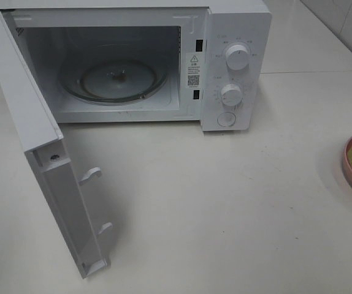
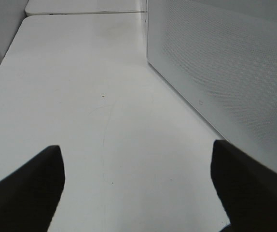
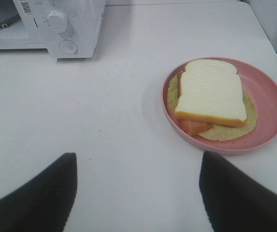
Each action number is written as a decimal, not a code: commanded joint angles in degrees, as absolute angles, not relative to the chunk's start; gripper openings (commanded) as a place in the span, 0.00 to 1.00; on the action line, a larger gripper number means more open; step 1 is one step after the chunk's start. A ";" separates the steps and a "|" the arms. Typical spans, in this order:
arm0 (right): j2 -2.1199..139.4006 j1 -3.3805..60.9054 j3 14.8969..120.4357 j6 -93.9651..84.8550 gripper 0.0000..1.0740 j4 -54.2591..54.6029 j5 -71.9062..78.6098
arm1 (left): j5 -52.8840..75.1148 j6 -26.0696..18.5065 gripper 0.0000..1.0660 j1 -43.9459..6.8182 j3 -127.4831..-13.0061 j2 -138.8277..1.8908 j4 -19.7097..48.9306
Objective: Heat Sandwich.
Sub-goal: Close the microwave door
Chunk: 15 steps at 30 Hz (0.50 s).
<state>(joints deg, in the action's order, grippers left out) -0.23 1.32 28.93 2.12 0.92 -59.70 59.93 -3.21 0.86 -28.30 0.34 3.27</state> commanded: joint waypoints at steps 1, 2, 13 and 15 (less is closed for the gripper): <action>-1.78 1.03 28.76 2.64 0.65 0.52 -59.42 | 59.47 -3.21 0.71 0.57 -28.19 1.09 3.67; -1.78 1.03 28.76 2.64 0.64 0.52 -59.42 | 59.47 -3.21 0.71 0.57 -28.19 1.09 3.67; -1.78 1.03 28.76 2.64 0.62 0.52 -59.42 | 59.47 -3.21 0.71 0.57 -28.19 1.09 3.67; -1.78 1.03 28.76 2.64 0.62 0.52 -59.42 | 59.47 -3.21 0.71 0.57 -28.19 1.09 3.67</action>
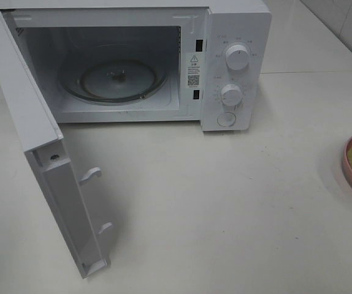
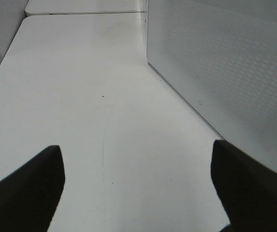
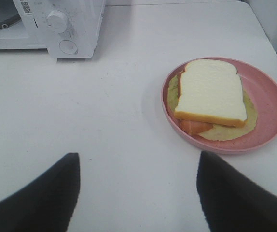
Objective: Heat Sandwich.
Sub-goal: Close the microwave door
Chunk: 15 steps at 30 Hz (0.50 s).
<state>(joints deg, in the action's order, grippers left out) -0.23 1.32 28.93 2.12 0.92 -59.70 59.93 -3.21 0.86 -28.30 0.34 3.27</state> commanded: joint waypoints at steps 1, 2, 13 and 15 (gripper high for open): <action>-1.78 1.03 28.76 2.64 0.62 0.52 -59.42 | 59.47 -3.21 0.71 0.57 -28.19 1.09 3.55; -1.78 1.03 28.76 2.64 0.62 0.52 -59.42 | 59.47 -3.21 0.71 0.57 -28.19 1.09 3.55; -1.78 1.03 28.76 2.64 0.62 0.52 -59.42 | 59.47 -3.21 0.71 0.57 -28.19 1.09 3.55; -1.78 1.03 28.76 2.64 0.62 0.52 -59.42 | 59.47 -3.21 0.71 0.57 -28.19 1.09 3.55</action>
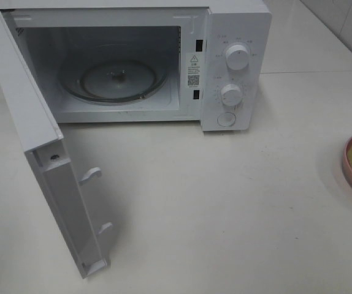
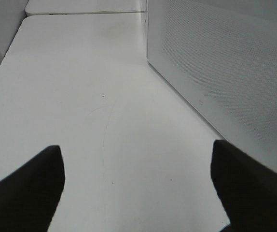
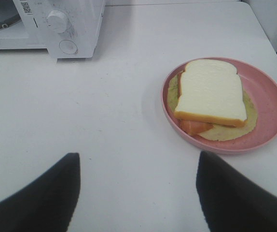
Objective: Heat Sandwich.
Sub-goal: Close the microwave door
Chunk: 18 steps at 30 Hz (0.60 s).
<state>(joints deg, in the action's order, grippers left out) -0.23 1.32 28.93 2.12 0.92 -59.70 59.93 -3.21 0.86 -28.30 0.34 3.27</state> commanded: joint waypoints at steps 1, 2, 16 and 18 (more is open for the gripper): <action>-1.78 1.03 28.76 2.64 0.62 0.52 -59.42 | 59.47 -3.21 0.71 0.57 -28.19 1.09 3.55; -1.78 1.03 28.76 2.64 0.62 0.52 -59.42 | 59.47 -3.21 0.71 0.57 -28.19 1.09 3.55; -1.78 1.03 28.76 2.64 0.62 0.52 -59.42 | 59.47 -3.21 0.71 0.57 -28.19 1.09 3.50; -1.78 1.03 28.76 2.64 0.62 0.52 -59.42 | 59.47 -3.21 0.71 0.57 -28.19 1.09 3.50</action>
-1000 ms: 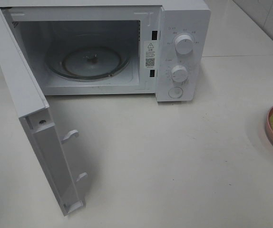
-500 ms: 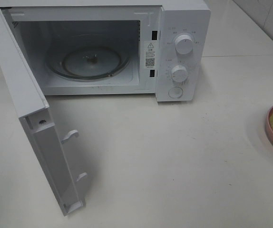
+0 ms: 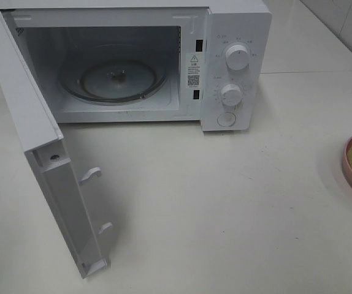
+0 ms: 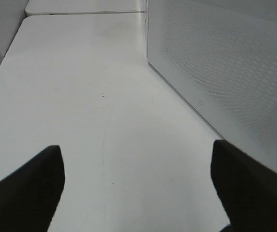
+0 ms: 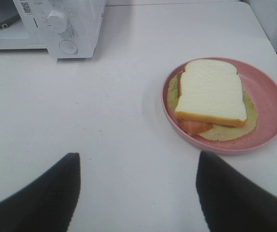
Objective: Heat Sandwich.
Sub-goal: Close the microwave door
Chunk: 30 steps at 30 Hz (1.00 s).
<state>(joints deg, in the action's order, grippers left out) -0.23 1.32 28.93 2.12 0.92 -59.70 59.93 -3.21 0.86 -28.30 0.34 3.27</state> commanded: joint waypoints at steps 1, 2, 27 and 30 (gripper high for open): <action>-1.78 1.03 28.76 2.64 0.62 0.52 -59.42 | 59.47 -3.21 0.71 0.57 -28.19 1.09 3.38; -1.78 1.03 28.76 2.64 0.62 0.52 -59.42 | 59.47 -3.21 0.71 0.57 -28.19 1.09 3.21; -1.78 1.03 28.76 2.64 0.62 0.52 -59.42 | 51.51 0.00 0.00 0.57 -29.62 0.86 -1.89; -1.78 1.03 28.76 2.64 0.62 0.52 -59.42 | 39.30 -0.29 0.00 0.57 -25.73 -2.35 -5.44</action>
<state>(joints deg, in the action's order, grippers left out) -0.23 1.32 28.93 2.12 0.92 -59.70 48.01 -0.40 0.86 -28.07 -0.29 -3.04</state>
